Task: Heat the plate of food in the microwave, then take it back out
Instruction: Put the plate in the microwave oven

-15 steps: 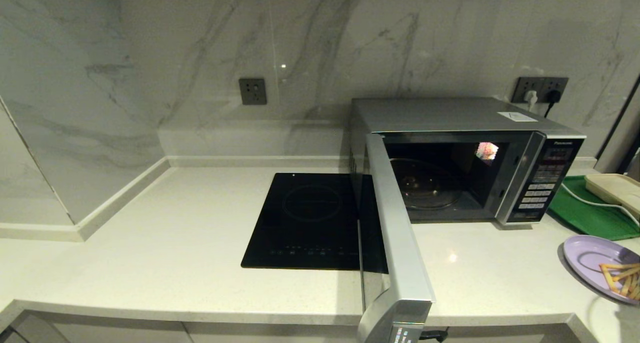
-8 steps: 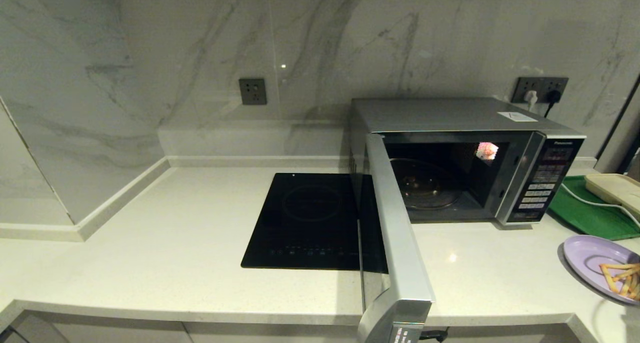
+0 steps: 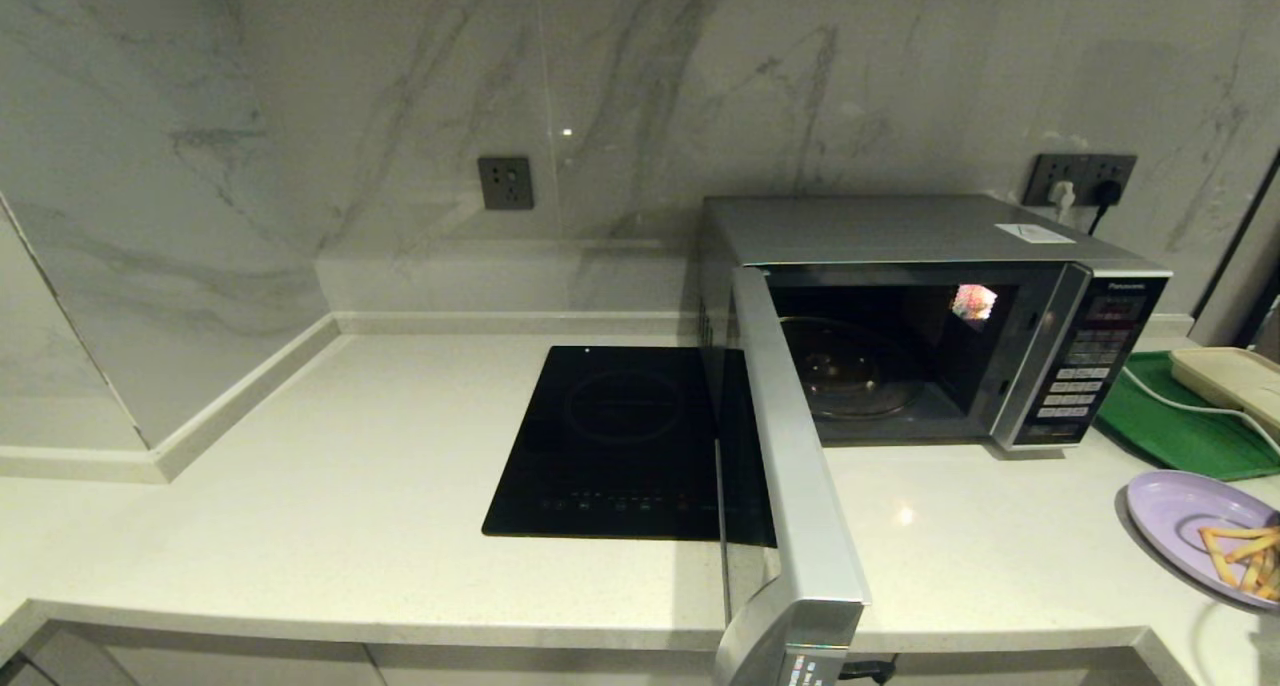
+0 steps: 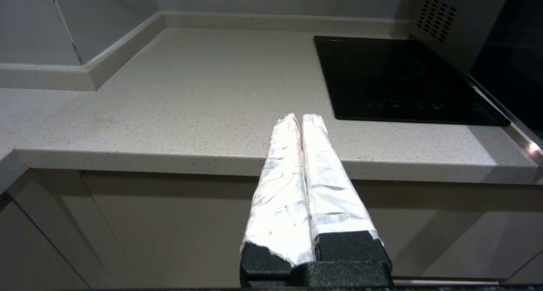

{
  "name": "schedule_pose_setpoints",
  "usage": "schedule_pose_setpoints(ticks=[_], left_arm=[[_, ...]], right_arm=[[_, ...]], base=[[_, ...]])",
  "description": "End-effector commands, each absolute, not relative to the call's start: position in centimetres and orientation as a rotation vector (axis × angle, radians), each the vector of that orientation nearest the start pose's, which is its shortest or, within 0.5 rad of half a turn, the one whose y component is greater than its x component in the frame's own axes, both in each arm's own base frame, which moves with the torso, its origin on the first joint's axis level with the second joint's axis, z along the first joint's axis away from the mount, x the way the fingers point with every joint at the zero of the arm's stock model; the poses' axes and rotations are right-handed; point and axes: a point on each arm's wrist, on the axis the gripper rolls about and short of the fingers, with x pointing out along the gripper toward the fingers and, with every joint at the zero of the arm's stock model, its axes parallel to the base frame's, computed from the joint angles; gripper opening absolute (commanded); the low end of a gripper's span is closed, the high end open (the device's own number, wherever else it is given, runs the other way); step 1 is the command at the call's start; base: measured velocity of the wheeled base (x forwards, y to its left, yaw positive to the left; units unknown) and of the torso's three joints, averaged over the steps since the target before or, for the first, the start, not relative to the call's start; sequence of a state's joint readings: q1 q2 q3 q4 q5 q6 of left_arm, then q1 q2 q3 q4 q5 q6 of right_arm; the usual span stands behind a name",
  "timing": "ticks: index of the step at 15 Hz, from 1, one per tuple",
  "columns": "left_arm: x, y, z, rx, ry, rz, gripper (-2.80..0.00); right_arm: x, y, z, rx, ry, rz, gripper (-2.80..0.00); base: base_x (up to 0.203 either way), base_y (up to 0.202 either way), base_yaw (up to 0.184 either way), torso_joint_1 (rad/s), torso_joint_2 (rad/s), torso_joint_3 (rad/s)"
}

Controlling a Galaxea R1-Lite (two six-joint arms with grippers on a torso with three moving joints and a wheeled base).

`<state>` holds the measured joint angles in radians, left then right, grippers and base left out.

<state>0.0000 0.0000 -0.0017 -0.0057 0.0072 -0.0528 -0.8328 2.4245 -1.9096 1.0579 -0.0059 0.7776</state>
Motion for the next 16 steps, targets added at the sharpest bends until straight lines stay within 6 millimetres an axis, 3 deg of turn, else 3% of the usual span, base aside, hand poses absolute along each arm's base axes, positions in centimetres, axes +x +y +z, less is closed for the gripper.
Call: schedule_pose_setpoints(ticks=[1,16], left_arm=[[-2.3,0.0,7.7,-0.054,-0.008,0.007,-2.8],[-2.3,0.0,7.7,-0.054,-0.008,0.007,-2.8]], right_arm=[[28.1,-30.9,7.0,1.236,1.191,-1.247,0.0],[28.6,-31.6,5.7,1.23,1.181,-1.246,0.0]], base=[[0.0,0.0,0.0,0.0,0.0,0.0],[0.0,0.0,0.0,0.0,0.0,0.0]])
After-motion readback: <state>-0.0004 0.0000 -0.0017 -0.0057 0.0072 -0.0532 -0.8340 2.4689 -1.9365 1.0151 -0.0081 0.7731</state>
